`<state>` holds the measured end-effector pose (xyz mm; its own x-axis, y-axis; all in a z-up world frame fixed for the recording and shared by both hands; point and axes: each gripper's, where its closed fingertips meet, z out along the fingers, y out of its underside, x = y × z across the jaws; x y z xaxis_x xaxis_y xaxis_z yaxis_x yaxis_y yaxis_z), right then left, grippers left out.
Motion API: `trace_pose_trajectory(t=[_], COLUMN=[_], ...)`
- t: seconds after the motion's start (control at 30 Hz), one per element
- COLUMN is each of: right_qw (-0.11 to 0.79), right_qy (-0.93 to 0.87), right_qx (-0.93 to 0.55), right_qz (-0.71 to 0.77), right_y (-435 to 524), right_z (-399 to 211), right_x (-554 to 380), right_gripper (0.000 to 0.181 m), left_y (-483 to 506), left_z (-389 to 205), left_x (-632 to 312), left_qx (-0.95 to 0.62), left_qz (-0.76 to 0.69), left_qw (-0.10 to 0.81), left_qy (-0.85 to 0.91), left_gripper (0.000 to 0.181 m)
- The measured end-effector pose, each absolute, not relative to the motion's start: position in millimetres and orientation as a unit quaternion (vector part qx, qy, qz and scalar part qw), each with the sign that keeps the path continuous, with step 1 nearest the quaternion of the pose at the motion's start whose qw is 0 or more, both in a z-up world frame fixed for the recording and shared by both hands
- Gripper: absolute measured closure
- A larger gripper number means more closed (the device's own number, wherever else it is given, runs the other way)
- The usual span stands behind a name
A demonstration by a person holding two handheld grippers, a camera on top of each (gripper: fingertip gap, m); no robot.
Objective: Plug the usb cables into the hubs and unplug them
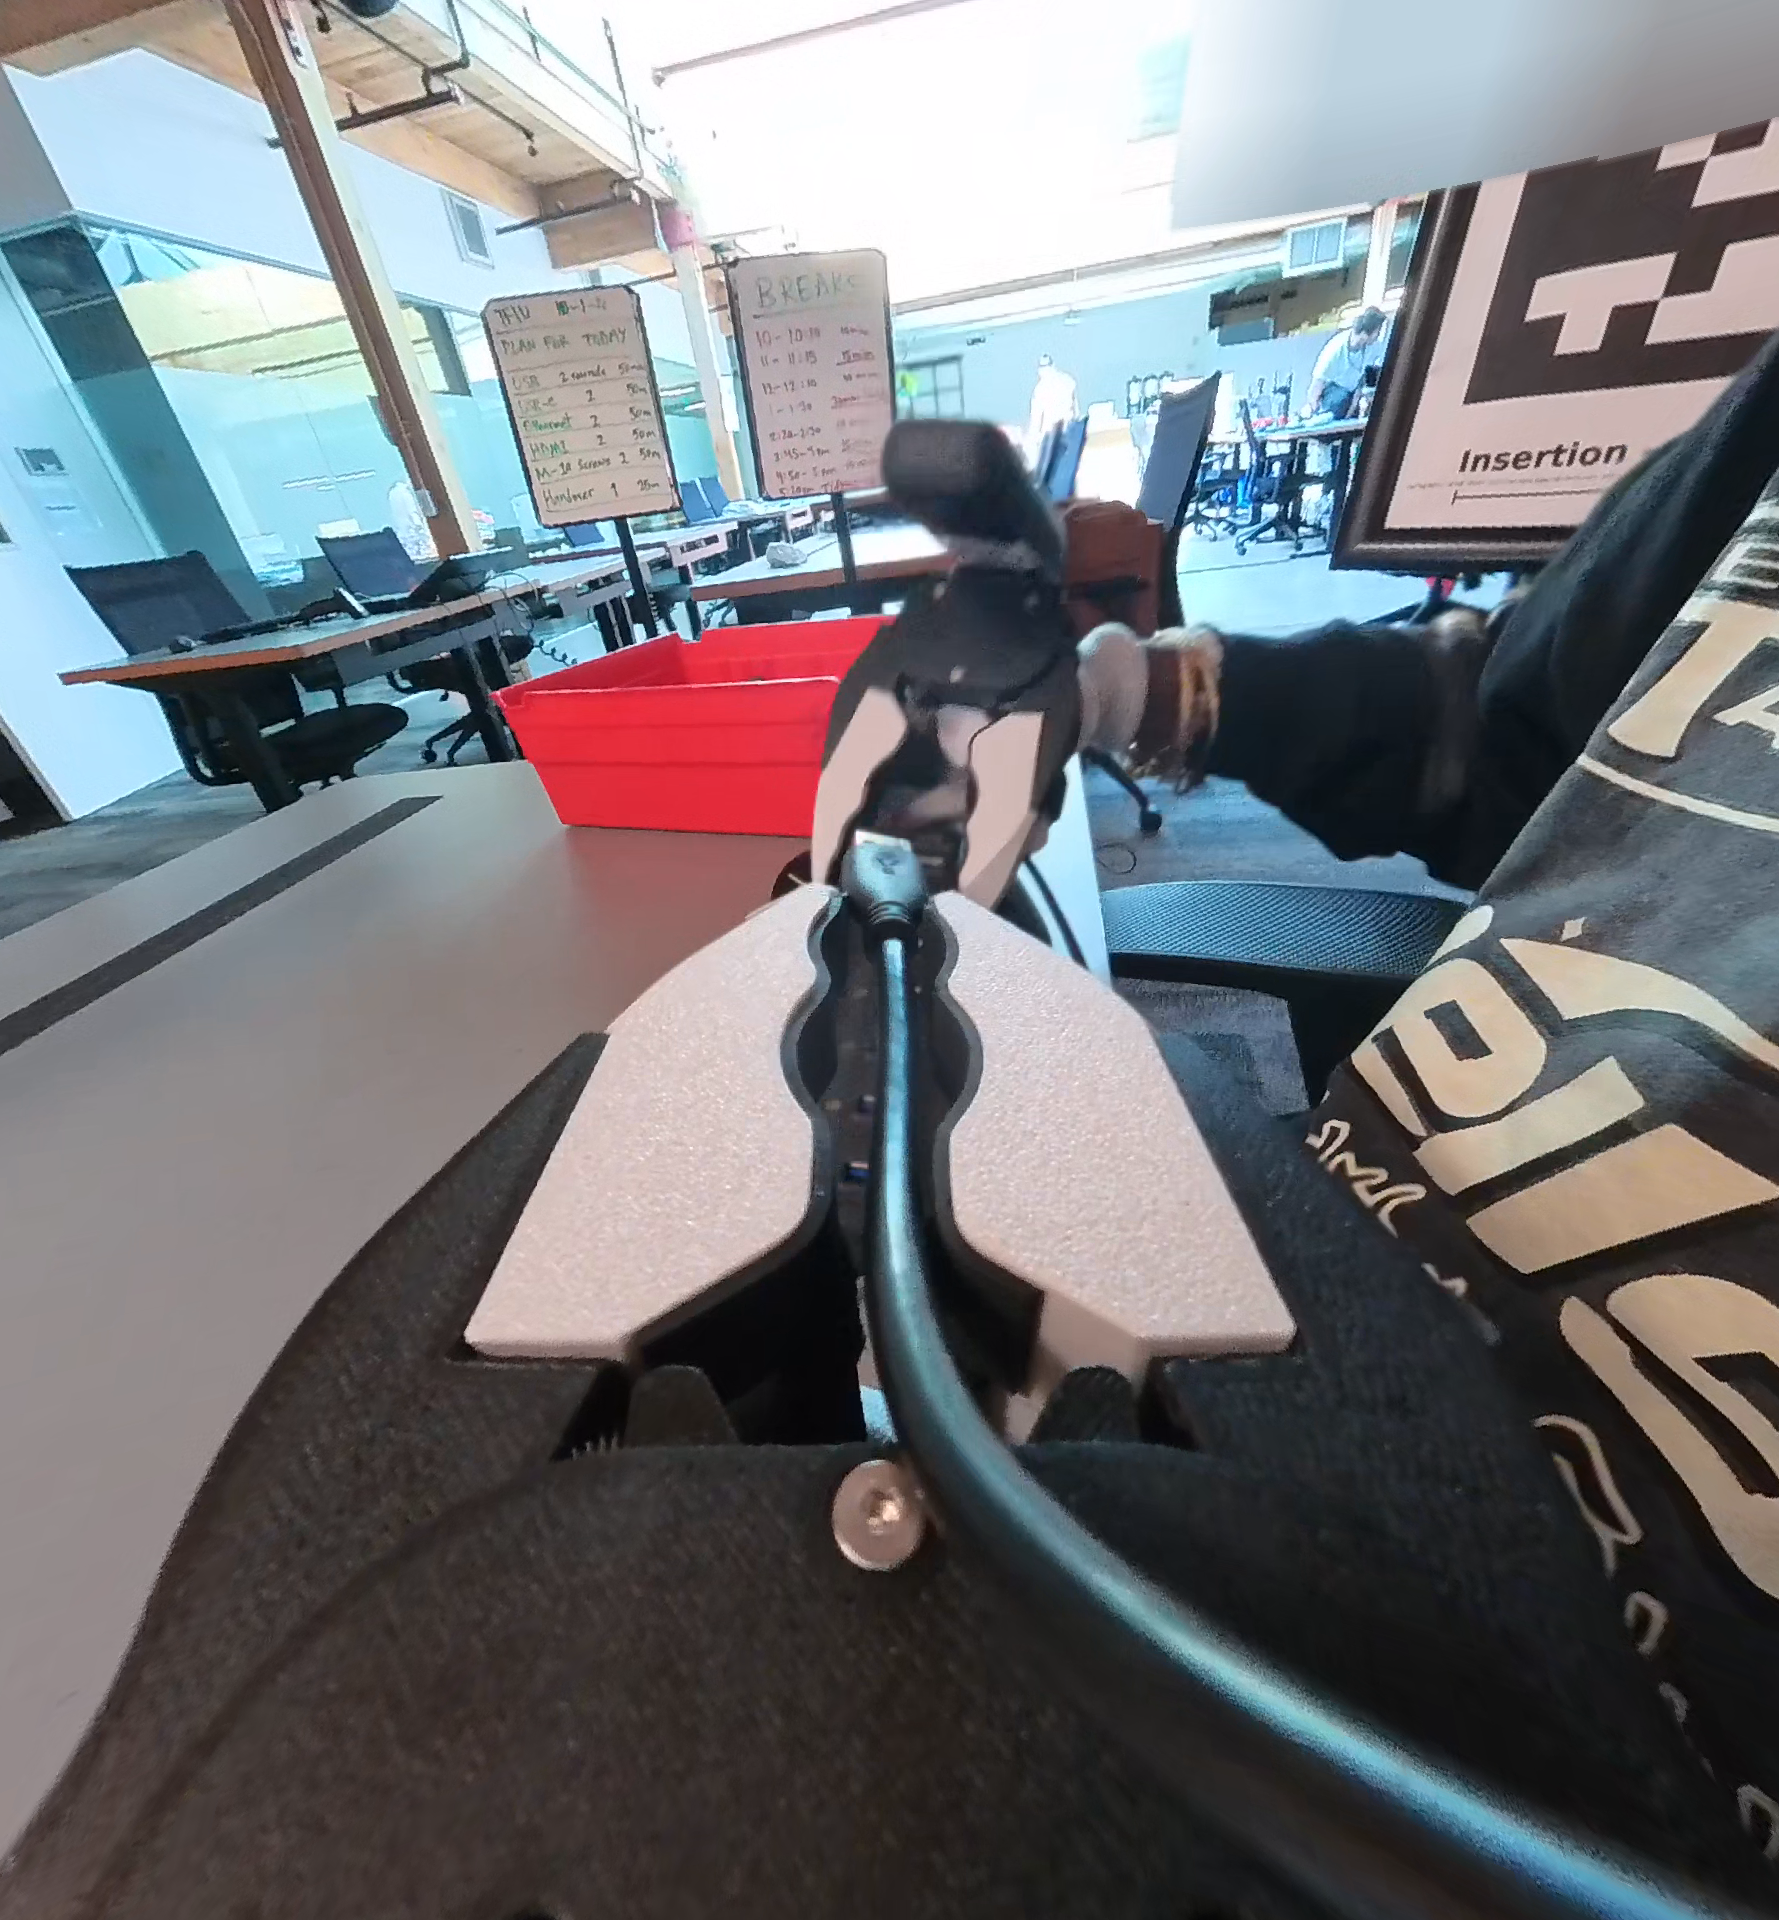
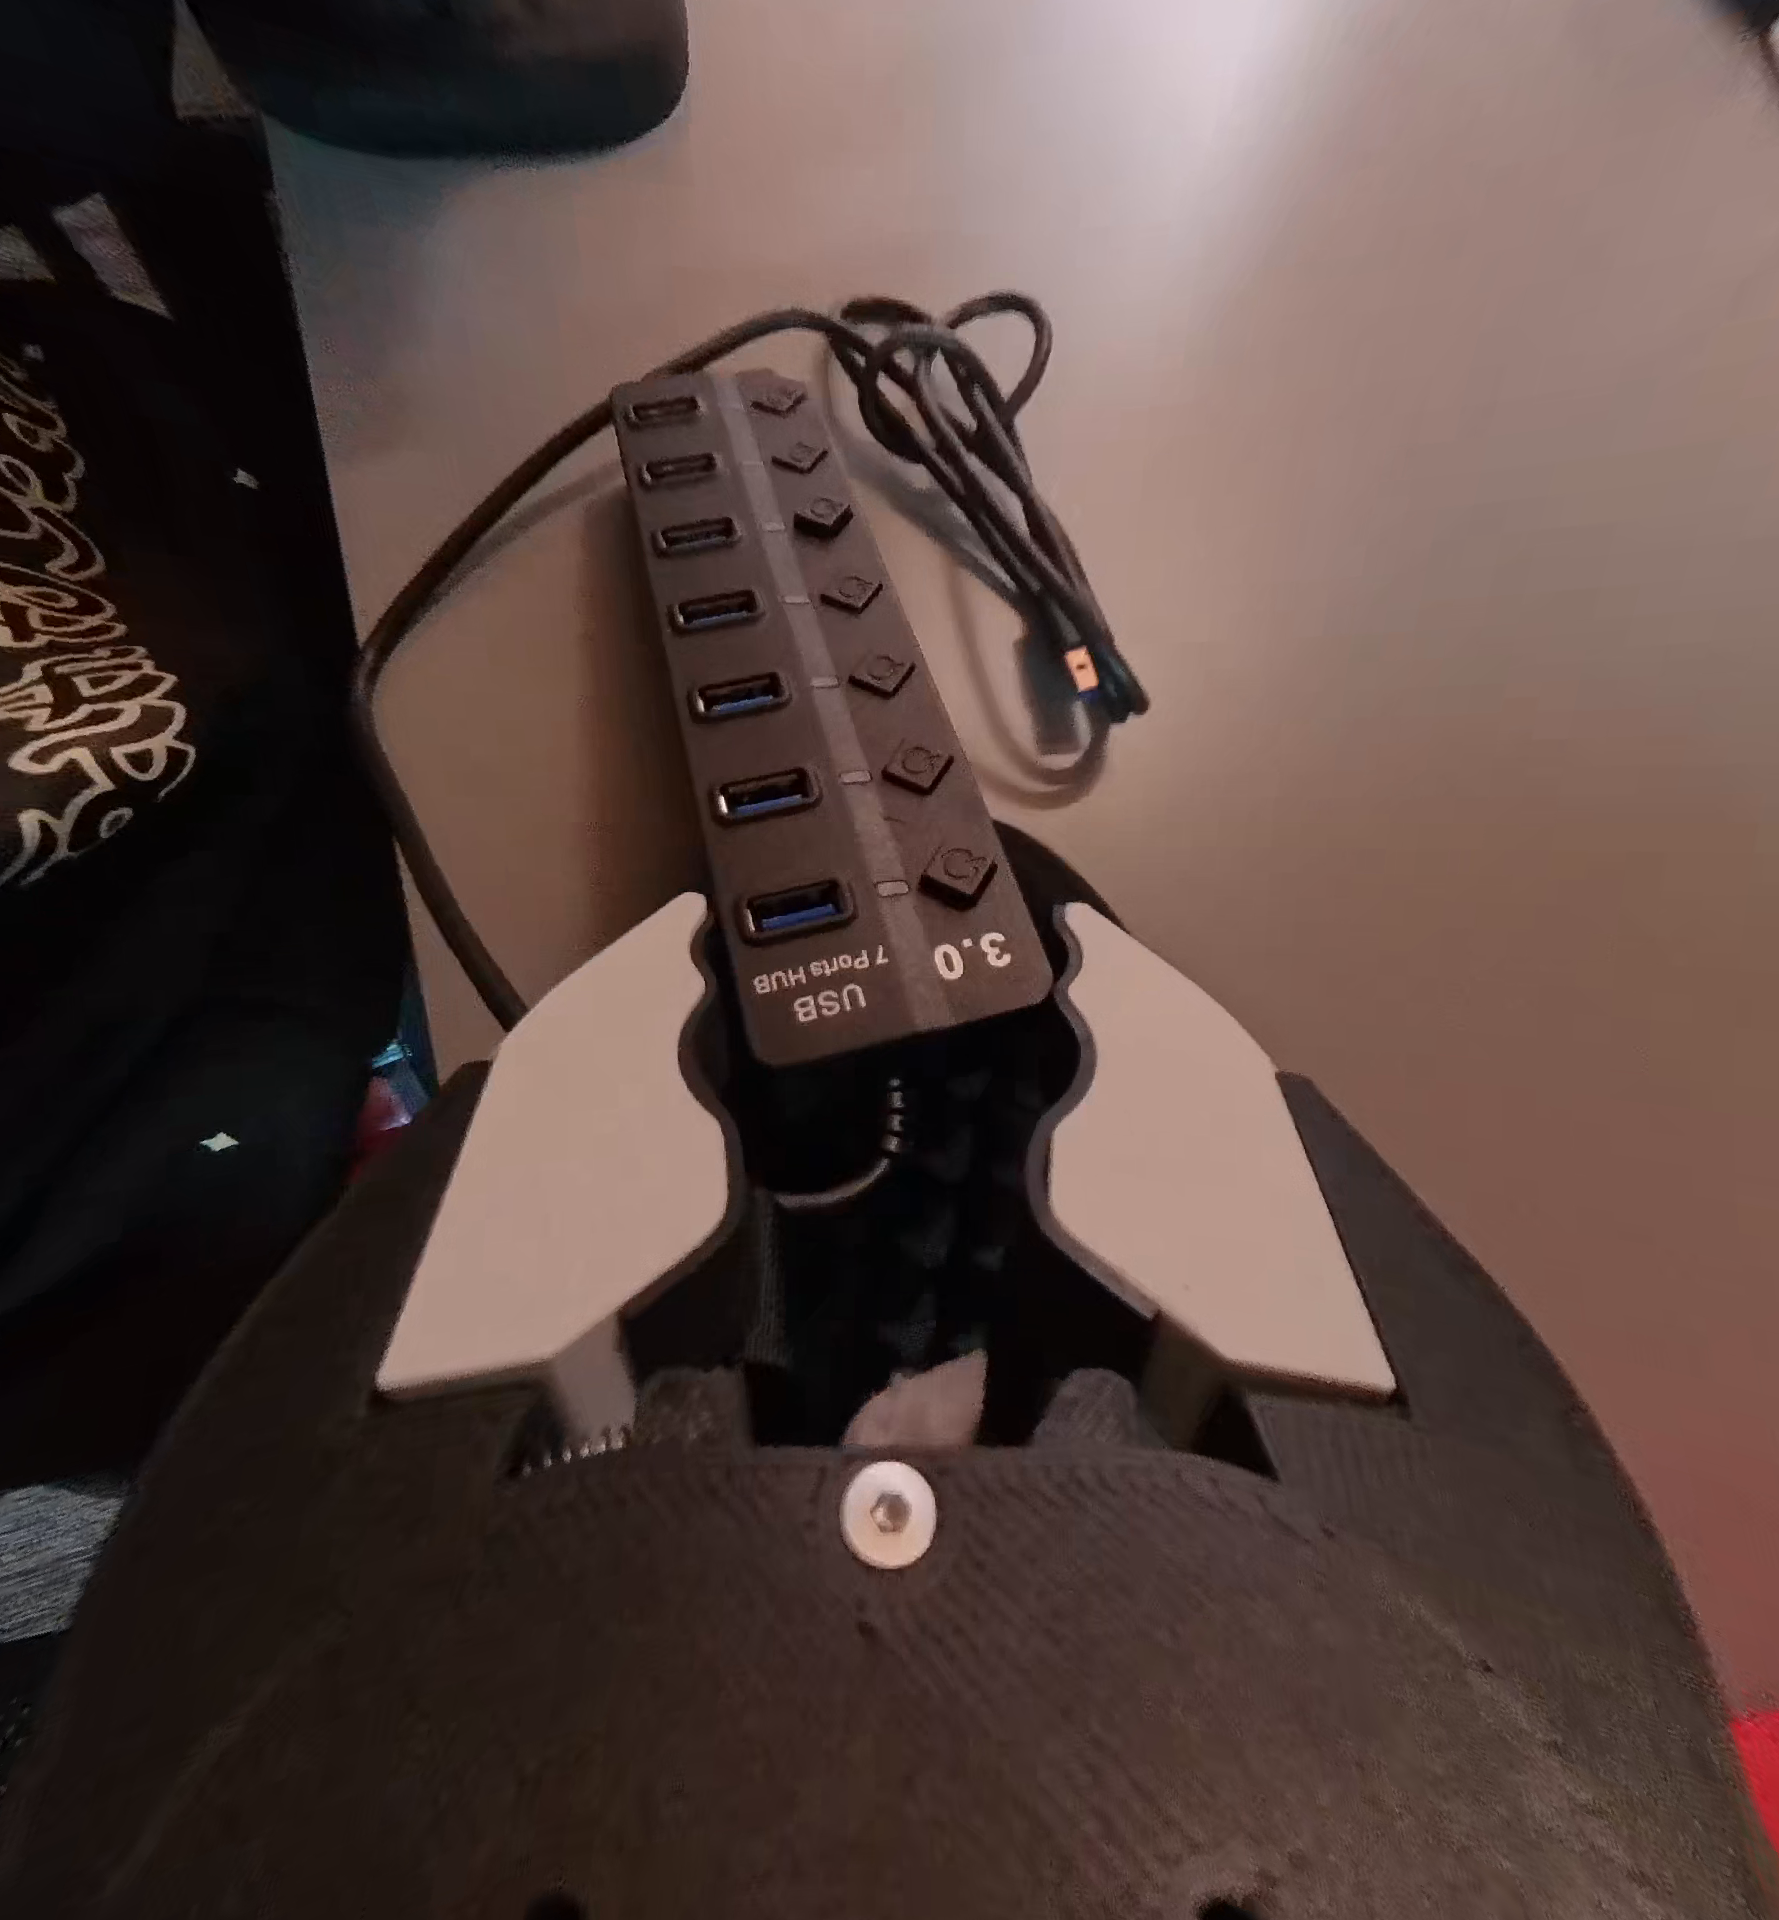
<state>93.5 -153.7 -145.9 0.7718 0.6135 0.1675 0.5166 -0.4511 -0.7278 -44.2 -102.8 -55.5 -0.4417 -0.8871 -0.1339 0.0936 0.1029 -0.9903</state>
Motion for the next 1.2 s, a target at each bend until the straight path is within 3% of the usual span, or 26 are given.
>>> trace_pose_trajectory(t=[0.3, 0.93, 1.2], right_qw=[0.381, 0.261, 0.267], right_qy=[-0.360, -0.439, -0.442], right_qx=[-0.844, -0.838, -0.835], right_qz=[-0.115, -0.190, -0.189], right_y=[-166, -149, -148], right_z=[-79, -58, -54], right_x=[82, 46, 43], right_gripper=[0.124, 0.123, 0.123], left_y=[-113, -148, -147], left_z=[-67, -50, -47], left_x=[-35, -8, -8], left_qx=[-0.355, -0.399, -0.409], left_qz=[-0.544, -0.485, -0.497], left_qw=[0.397, 0.372, 0.369], left_qy=[0.648, 0.683, 0.671], left_gripper=[0.169, 0.168, 0.168])
